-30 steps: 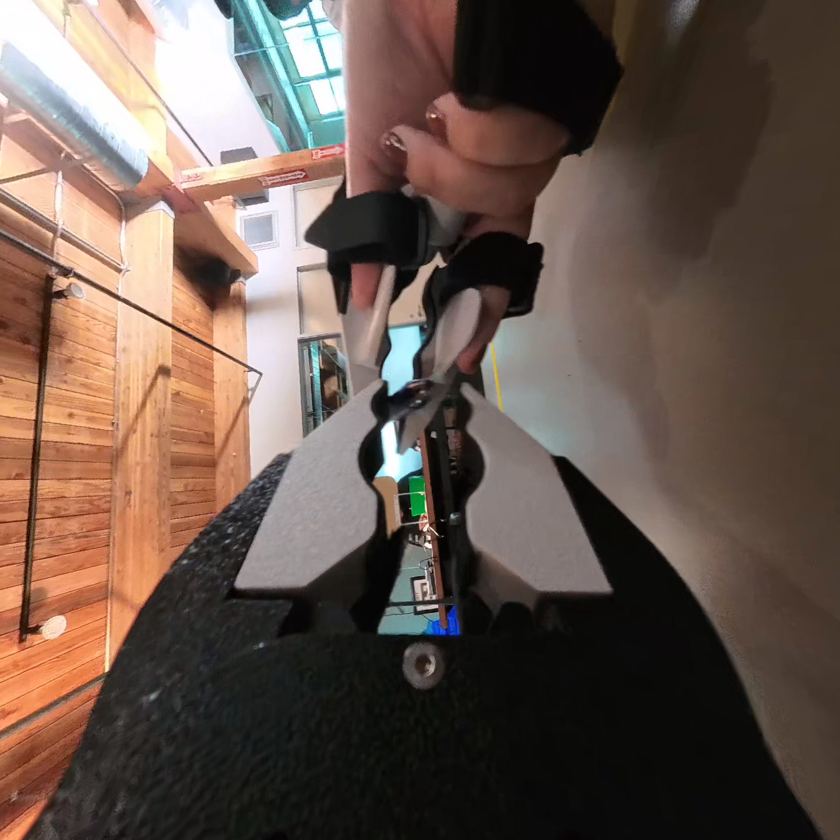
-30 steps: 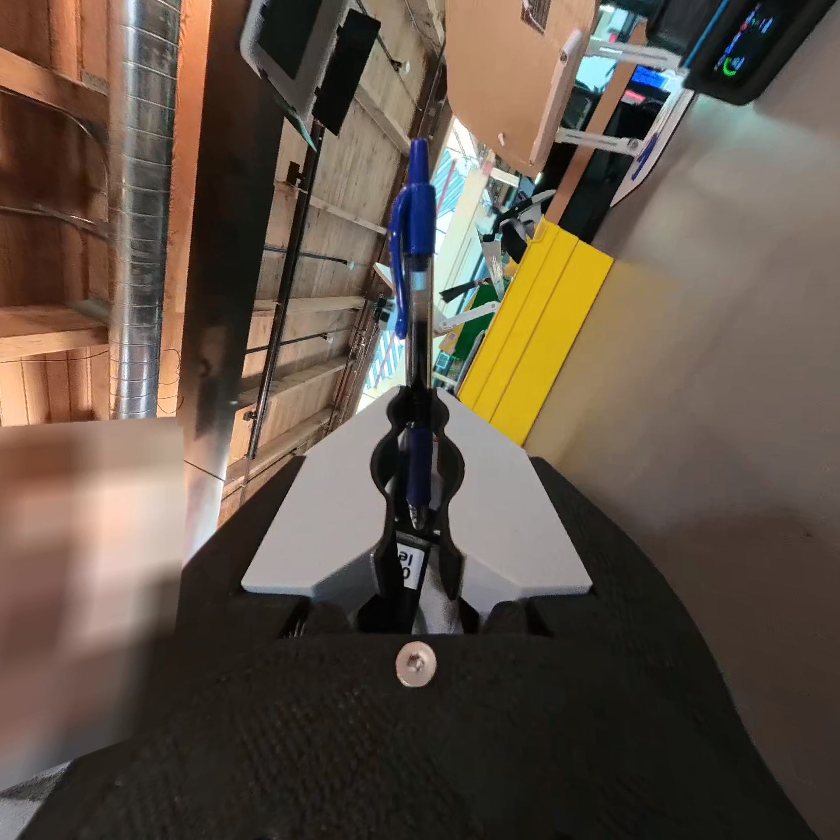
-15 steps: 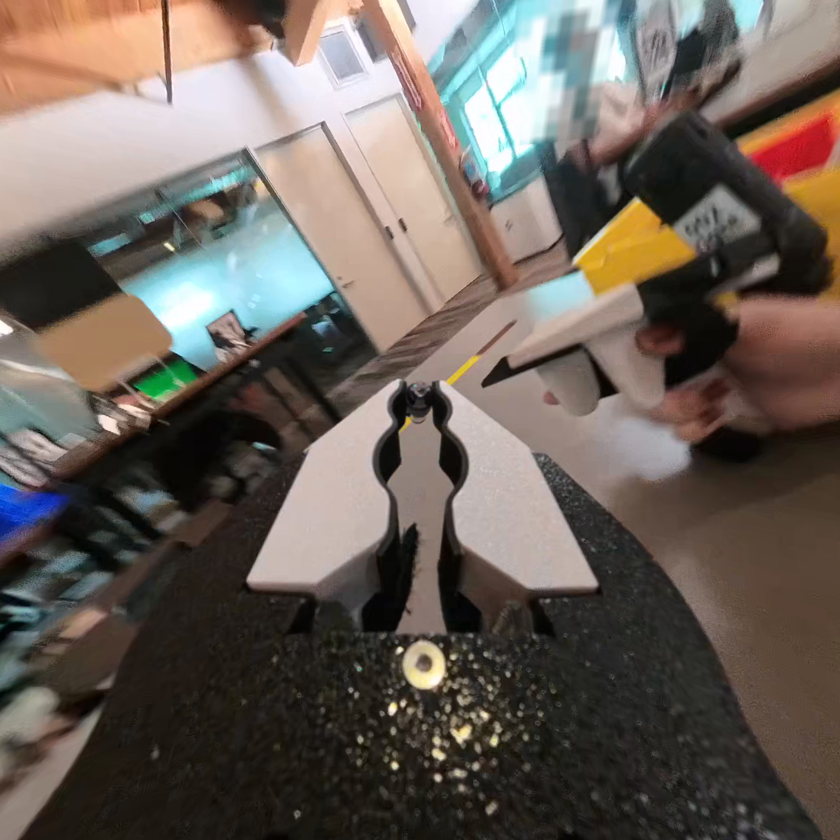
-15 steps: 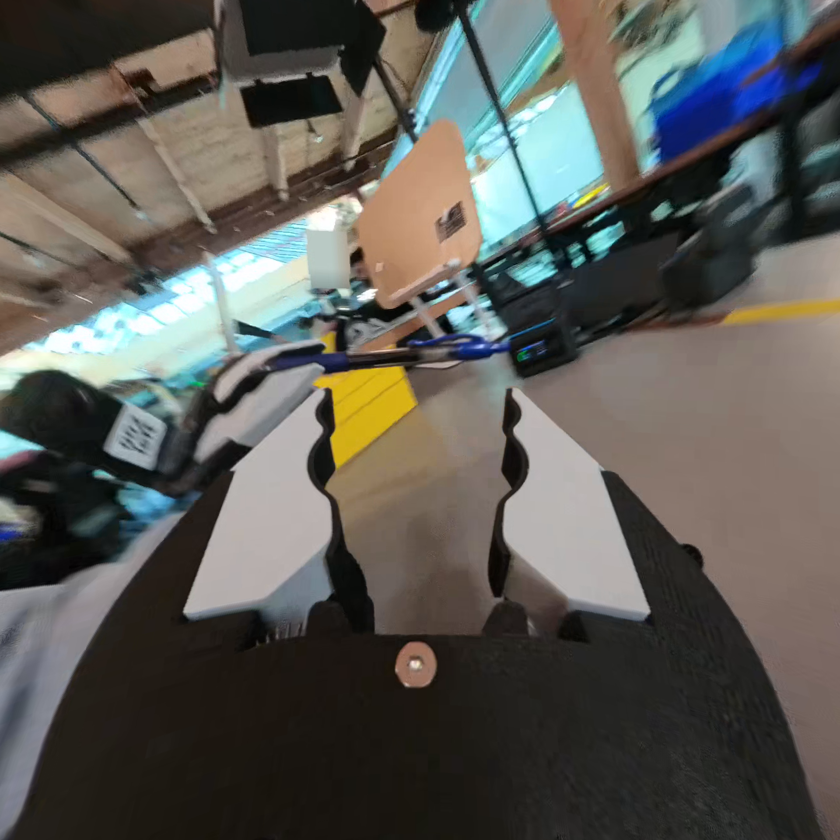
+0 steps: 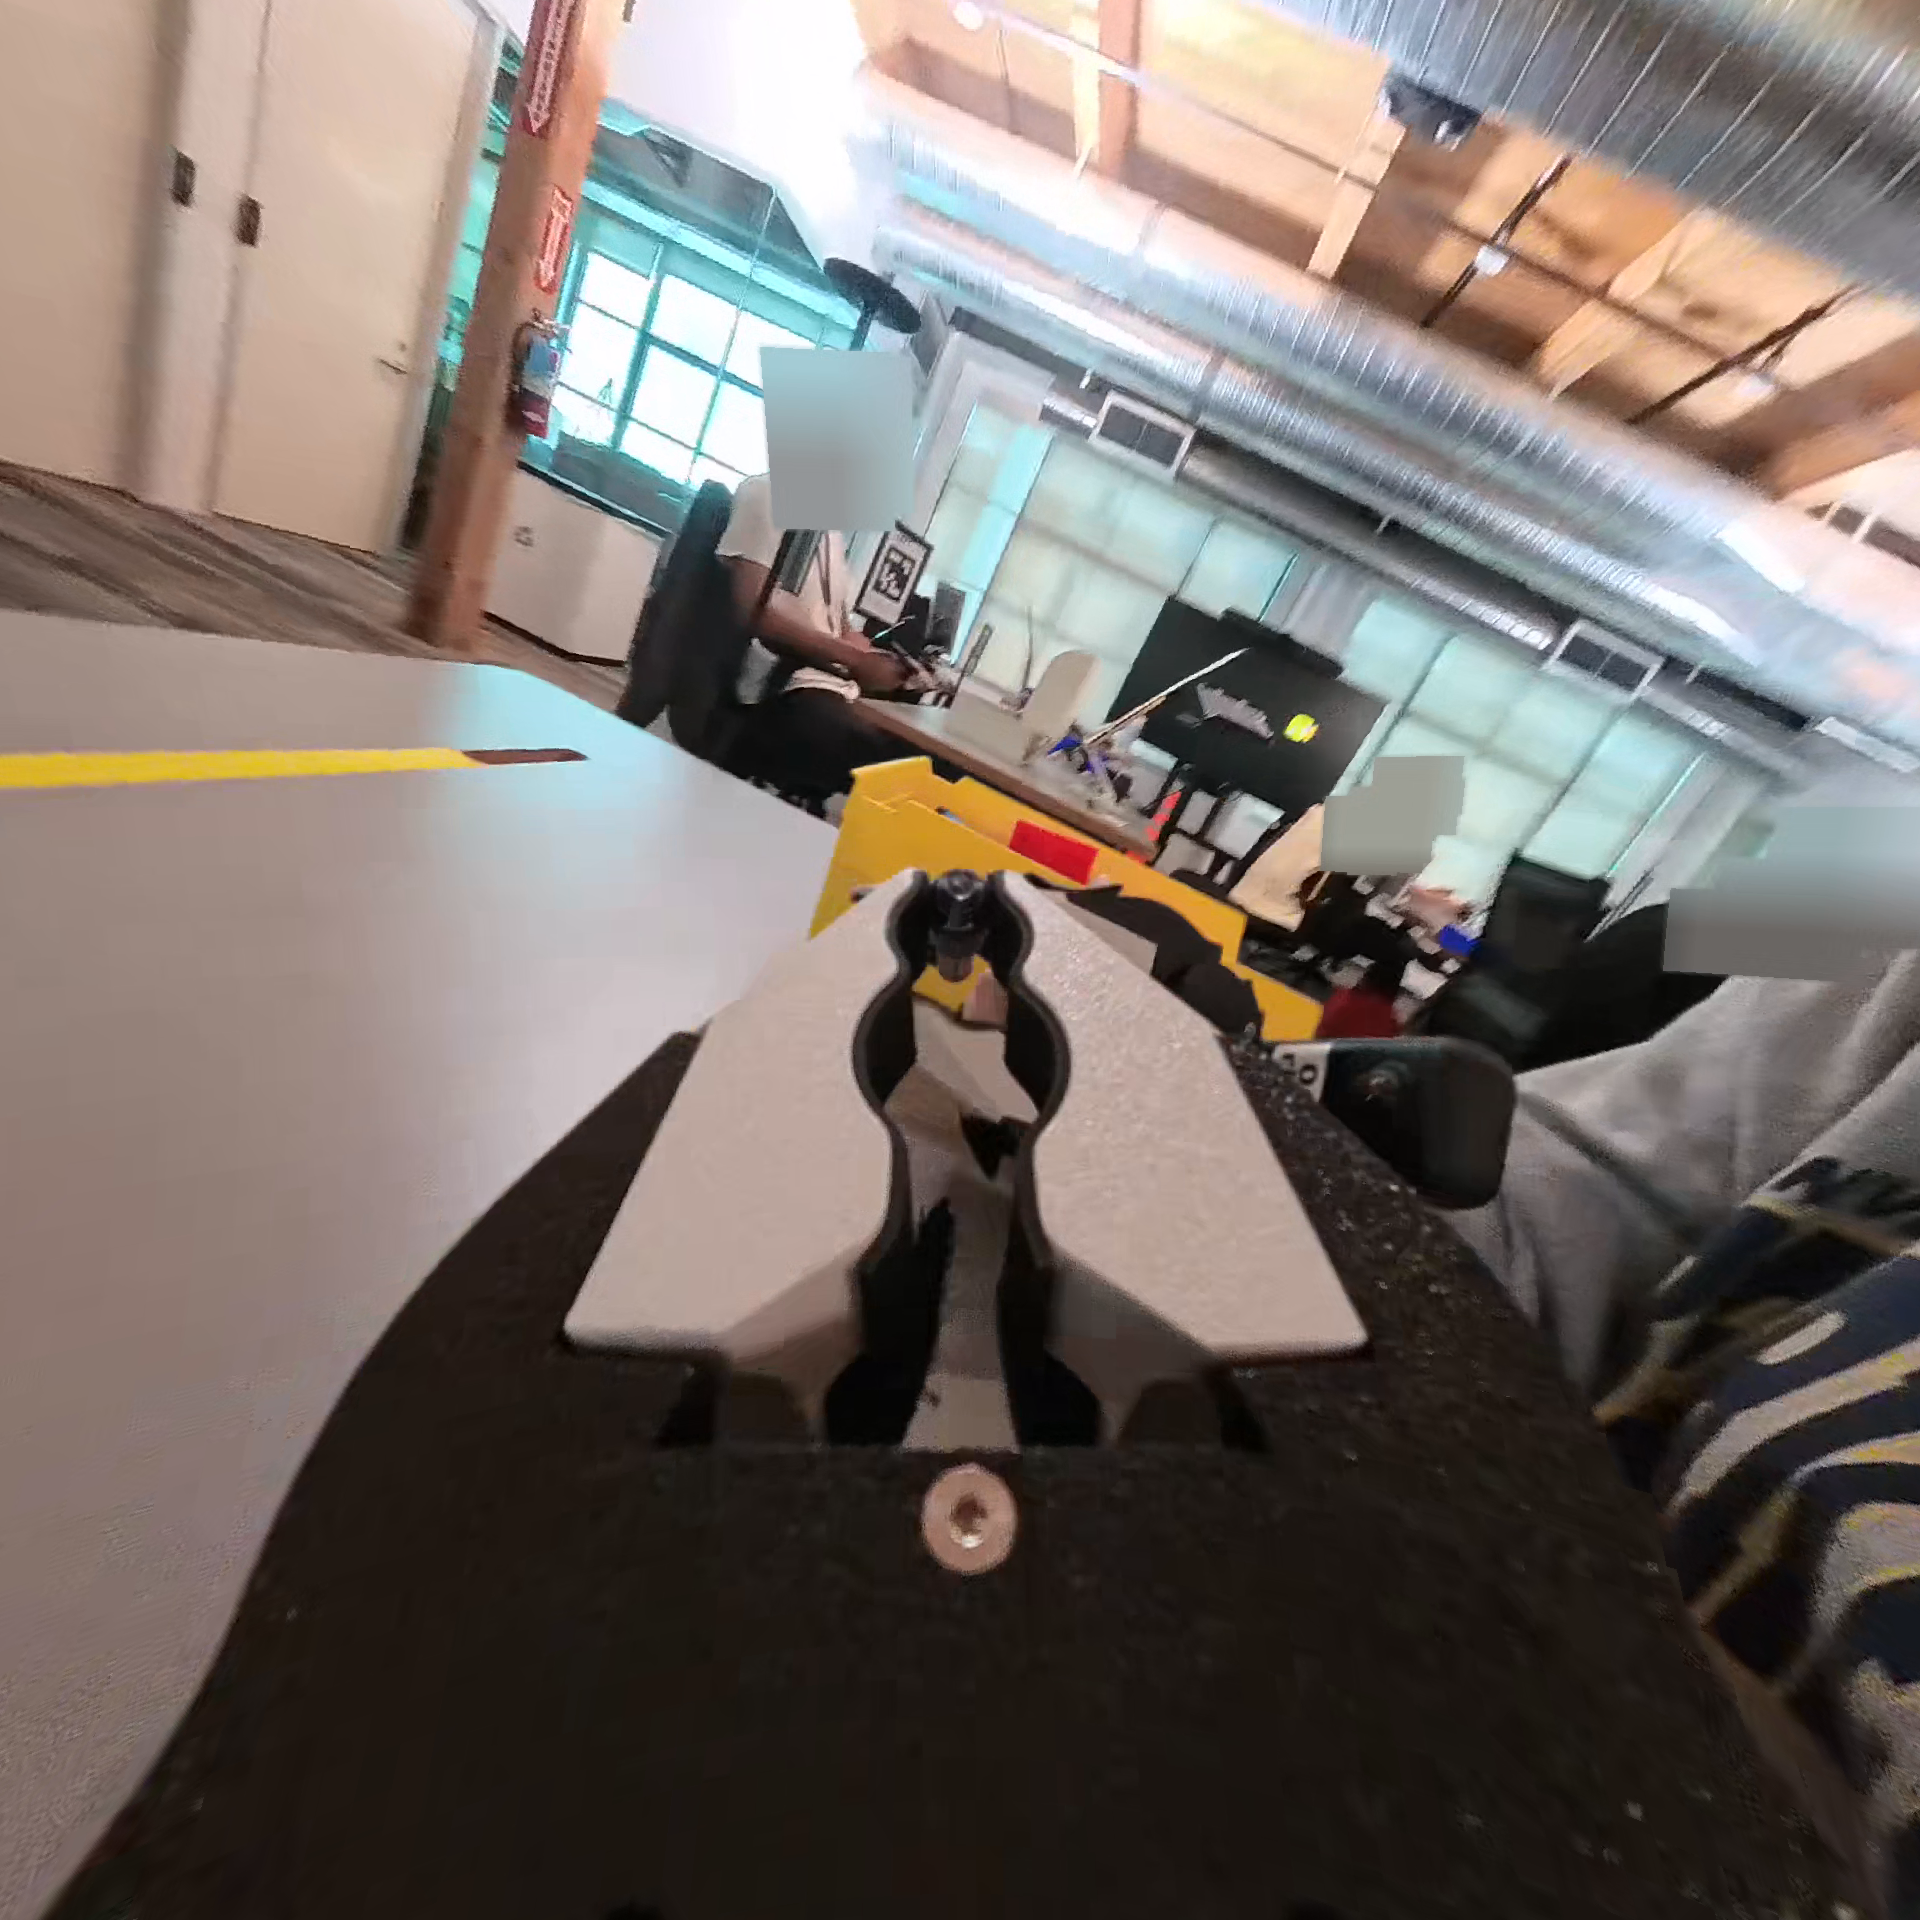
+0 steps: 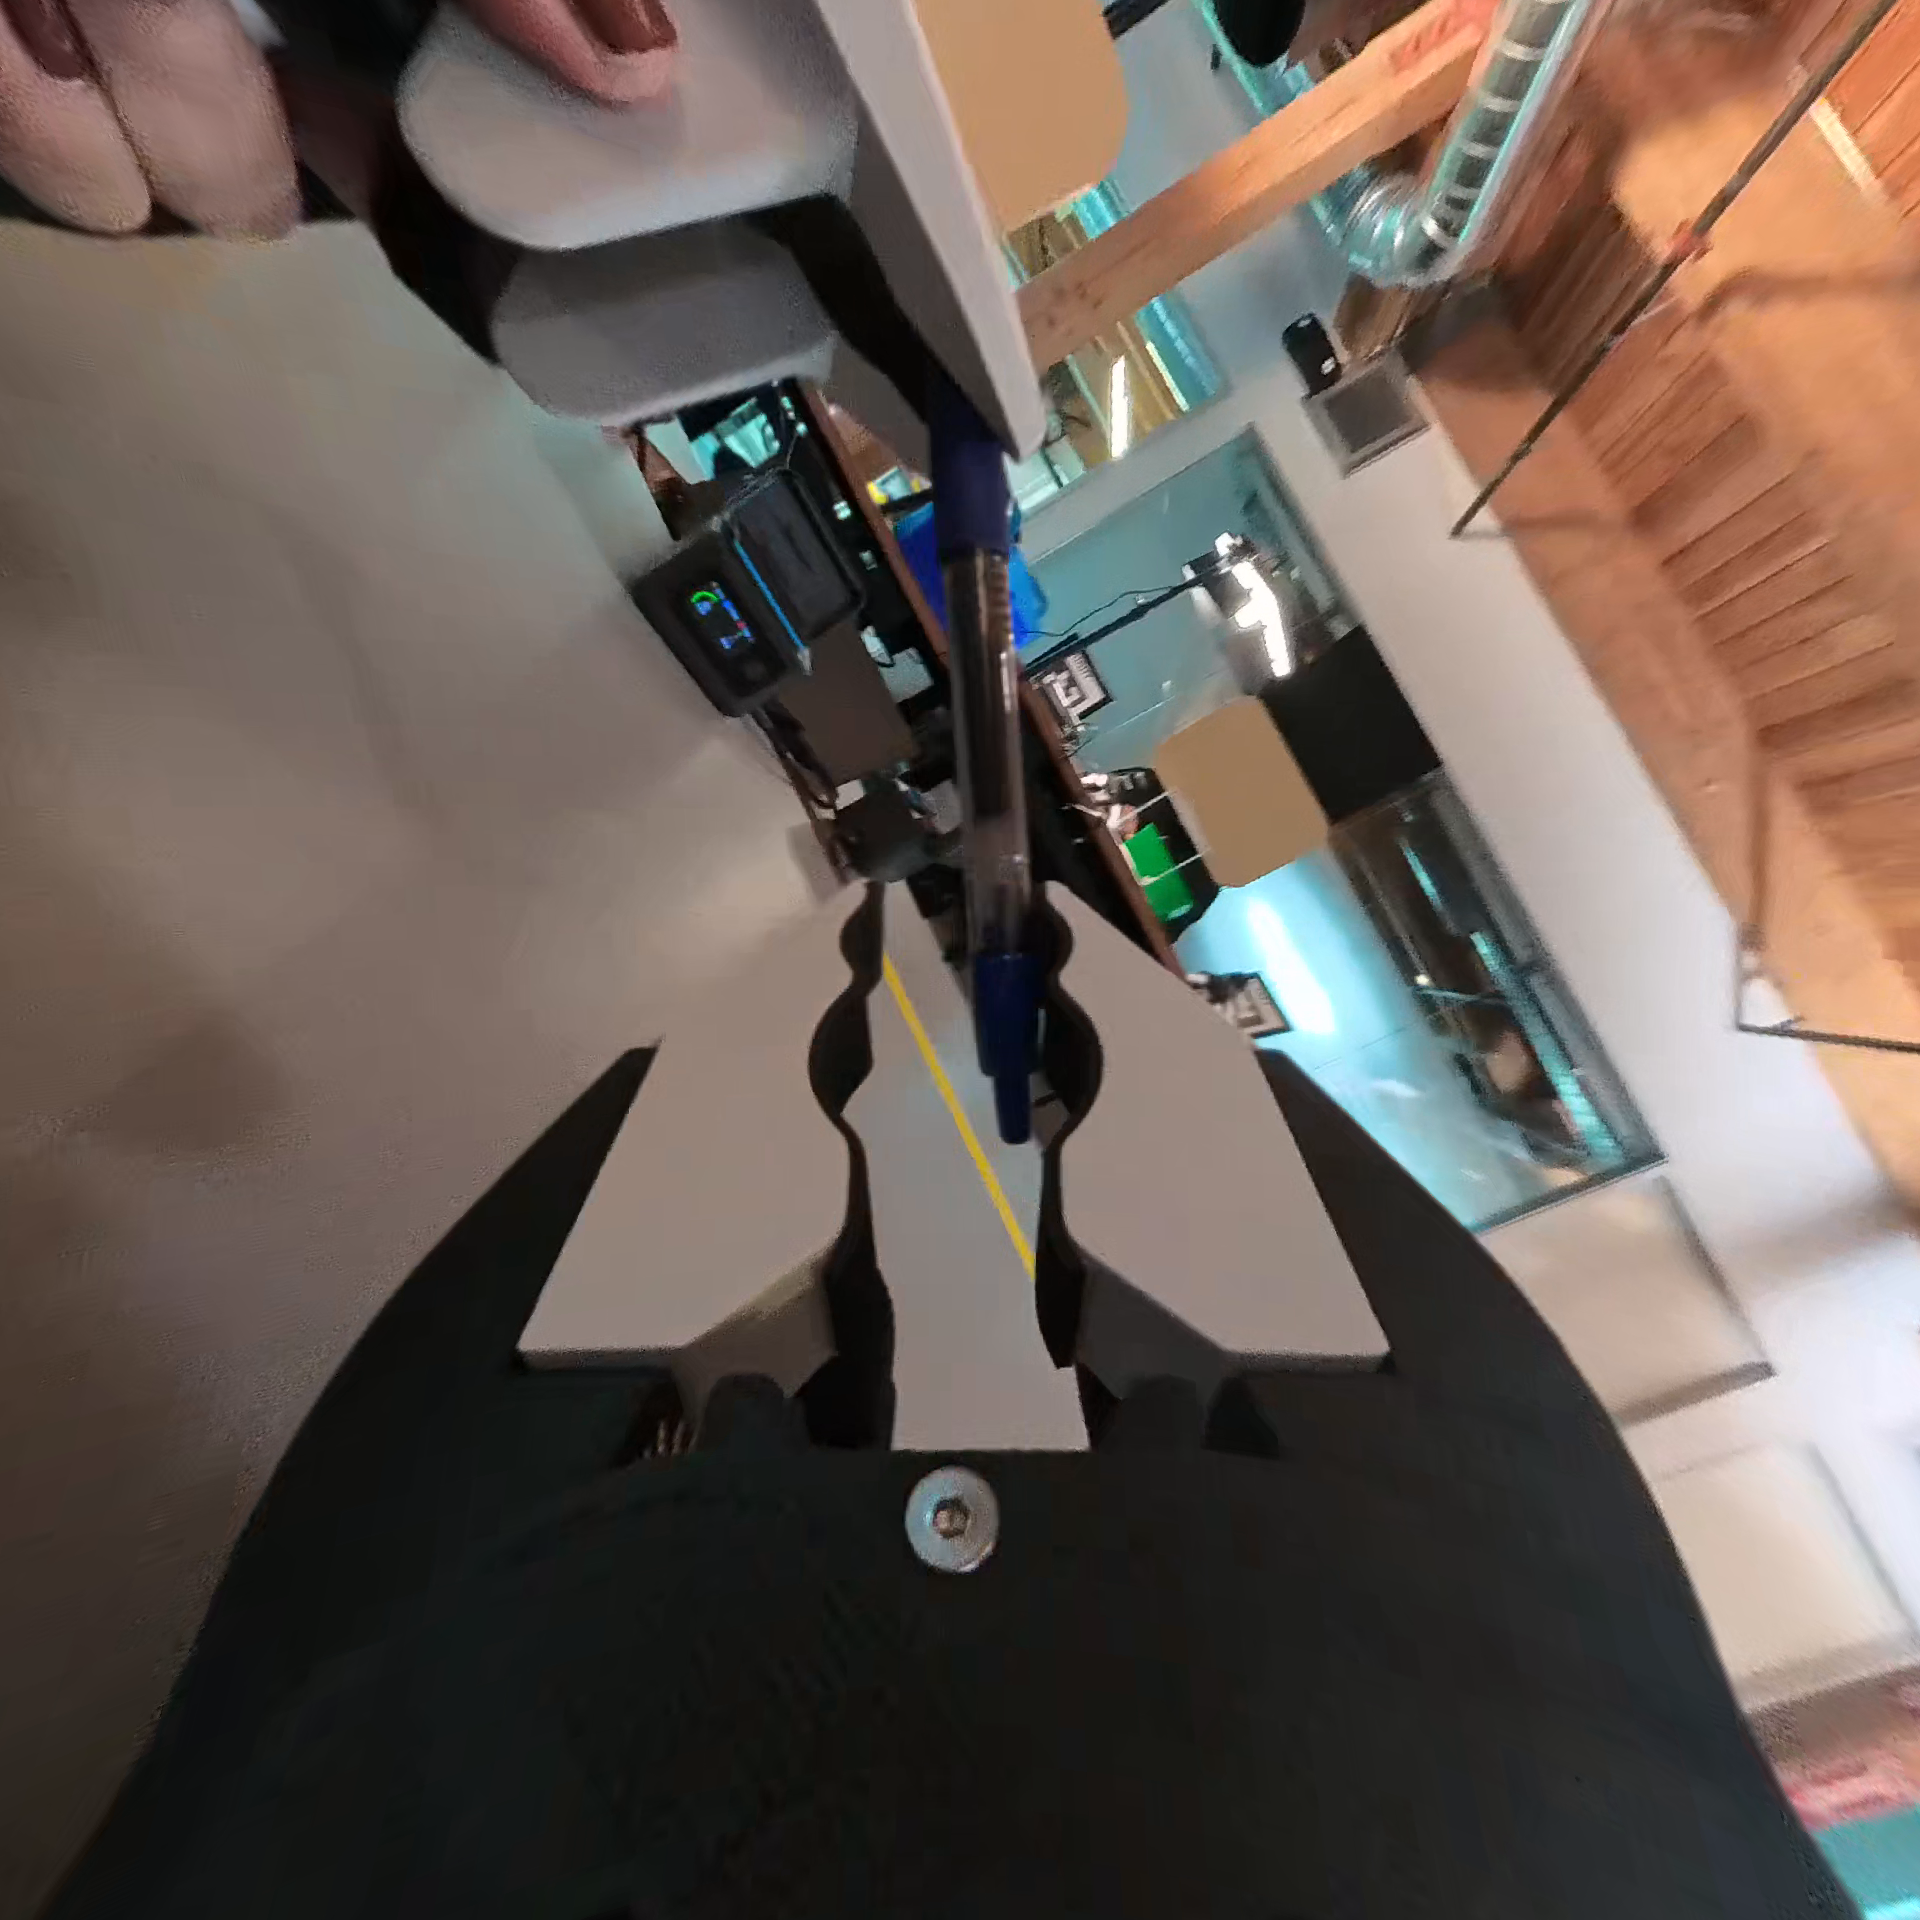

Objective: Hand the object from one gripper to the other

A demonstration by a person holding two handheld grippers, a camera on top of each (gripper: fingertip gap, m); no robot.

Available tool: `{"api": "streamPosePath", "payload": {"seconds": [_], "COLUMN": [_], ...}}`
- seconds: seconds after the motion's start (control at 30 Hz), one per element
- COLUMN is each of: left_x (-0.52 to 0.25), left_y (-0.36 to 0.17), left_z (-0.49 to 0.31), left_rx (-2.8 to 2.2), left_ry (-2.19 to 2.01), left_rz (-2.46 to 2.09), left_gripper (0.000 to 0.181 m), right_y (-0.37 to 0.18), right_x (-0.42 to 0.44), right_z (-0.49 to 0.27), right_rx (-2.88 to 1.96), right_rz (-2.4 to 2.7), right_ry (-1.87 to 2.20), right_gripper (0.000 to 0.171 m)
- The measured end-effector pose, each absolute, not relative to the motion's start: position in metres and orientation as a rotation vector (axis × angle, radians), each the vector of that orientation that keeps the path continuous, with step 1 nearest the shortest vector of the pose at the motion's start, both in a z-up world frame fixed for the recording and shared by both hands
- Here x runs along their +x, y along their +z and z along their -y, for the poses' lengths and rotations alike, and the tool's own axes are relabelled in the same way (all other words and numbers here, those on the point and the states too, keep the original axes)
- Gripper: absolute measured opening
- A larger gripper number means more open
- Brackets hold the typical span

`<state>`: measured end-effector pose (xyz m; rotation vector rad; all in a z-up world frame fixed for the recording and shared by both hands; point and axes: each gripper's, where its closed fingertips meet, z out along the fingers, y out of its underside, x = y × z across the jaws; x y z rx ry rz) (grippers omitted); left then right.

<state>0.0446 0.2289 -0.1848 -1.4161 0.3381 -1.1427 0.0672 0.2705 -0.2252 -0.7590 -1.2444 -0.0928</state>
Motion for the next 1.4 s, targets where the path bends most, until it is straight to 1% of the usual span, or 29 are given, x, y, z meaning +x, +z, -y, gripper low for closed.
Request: {"api": "streamPosePath", "payload": {"seconds": [0.03, 0.07, 0.13, 0.17, 0.2, 0.23, 0.27, 0.3, 0.4, 0.47, 0.53, 0.6, 0.67, 0.7, 0.73, 0.8, 0.83, 0.87, 0.97, 1.03, 1.13, 1.27, 1.33, 1.4], "left_x": [0.043, 0.041, 0.038, 0.035, 0.031, 0.026, 0.022, 0.017, 0.011, 0.022, 0.039, 0.047, 0.05, 0.051, 0.05, 0.047, 0.045, 0.041, 0.026, 0.021, 0.032, 0.047, 0.043, 0.042], "left_y": [-0.186, -0.188, -0.188, -0.187, -0.188, -0.19, -0.192, -0.194, -0.193, -0.203, -0.229, -0.246, -0.254, -0.257, -0.259, -0.255, -0.256, -0.256, -0.242, -0.231, -0.21, -0.166, -0.15, -0.146], "left_z": [-0.23, -0.233, -0.238, -0.241, -0.245, -0.249, -0.252, -0.254, -0.251, -0.249, -0.254, -0.26, -0.263, -0.264, -0.264, -0.264, -0.265, -0.266, -0.268, -0.266, -0.257, -0.23, -0.221, -0.217], "left_rx": [-1.419, -1.424, -1.4, -1.387, -1.401, -1.43, -1.457, -1.47, -1.39, -1.287, -1.257, -1.247, -1.221, -1.214, -1.205, -1.197, -1.237, -1.3, -1.419, -1.498, -1.524, -1.294, -1.158, -1.092], "left_ry": [-1.178, -1.204, -1.177, -1.109, -1.011, -0.876, -0.7, -0.481, 0.294, 0.678, 0.831, 0.934, 1.003, 1.03, 1.061, 1.111, 1.084, 1.045, 0.88, 0.616, 0.018, -0.774, -1.003, -1.125], "left_rz": [-0.312, -0.279, -0.24, -0.234, -0.234, -0.253, -0.299, -0.368, -0.676, -0.907, -1.126, -1.251, -1.315, -1.338, -1.353, -1.339, -1.328, -1.282, -1.063, -0.884, -0.631, -0.403, -0.322, -0.285], "left_gripper": [0.008, 0.008, 0.01, 0.027, 0.05, 0.066, 0.075, 0.078, 0.071, 0.066, 0.067, 0.068, 0.063, 0.058, 0.044, 0.008, 0.008, 0.008, 0.008, 0.008, 0.008, 0.007, 0.007, 0.007], "right_y": [-0.224, -0.227, -0.233, -0.234, -0.236, -0.238, -0.242, -0.246, -0.259, -0.266, -0.271, -0.274, -0.274, -0.274, -0.274, -0.275, -0.272, -0.264, -0.23, -0.211, -0.196, -0.204, -0.208, -0.21], "right_x": [0.068, 0.068, 0.066, 0.066, 0.068, 0.069, 0.071, 0.073, 0.077, 0.077, 0.076, 0.073, 0.071, 0.069, 0.068, 0.066, 0.065, 0.065, 0.069, 0.076, 0.08, 0.068, 0.061, 0.054], "right_z": [-0.27, -0.269, -0.269, -0.271, -0.274, -0.278, -0.282, -0.285, -0.291, -0.291, -0.289, -0.285, -0.28, -0.276, -0.274, -0.269, -0.268, -0.269, -0.27, -0.267, -0.26, -0.242, -0.232, -0.222], "right_rx": [-0.752, -0.763, -0.836, -0.874, -0.911, -0.951, -0.996, -1.038, -1.121, -1.141, -1.144, -1.129, -1.1, -1.085, -1.072, -1.043, -1.016, -0.976, -0.864, -0.793, -0.697, -0.665, -0.734, -0.846], "right_rz": [1.246, 1.272, 1.312, 1.314, 1.314, 1.316, 1.323, 1.333, 1.389, 1.423, 1.453, 1.479, 1.501, 1.512, 1.521, 1.541, 1.522, 1.472, 1.304, 1.218, 1.161, 1.223, 1.236, 1.227], "right_ry": [-0.102, -0.095, -0.039, -0.016, -0.001, 0.014, 0.031, 0.044, 0.052, 0.044, 0.036, 0.032, 0.043, 0.053, 0.059, 0.064, 0.056, 0.039, 0.01, -0.008, -0.043, 0.057, 0.248, 0.503], "right_gripper": [0.012, 0.006, 0.005, 0.005, 0.005, 0.005, 0.005, 0.004, 0.004, 0.004, 0.004, 0.004, 0.004, 0.004, 0.004, 0.005, 0.006, 0.01, 0.036, 0.046, 0.049, 0.051, 0.05, 0.047]}}
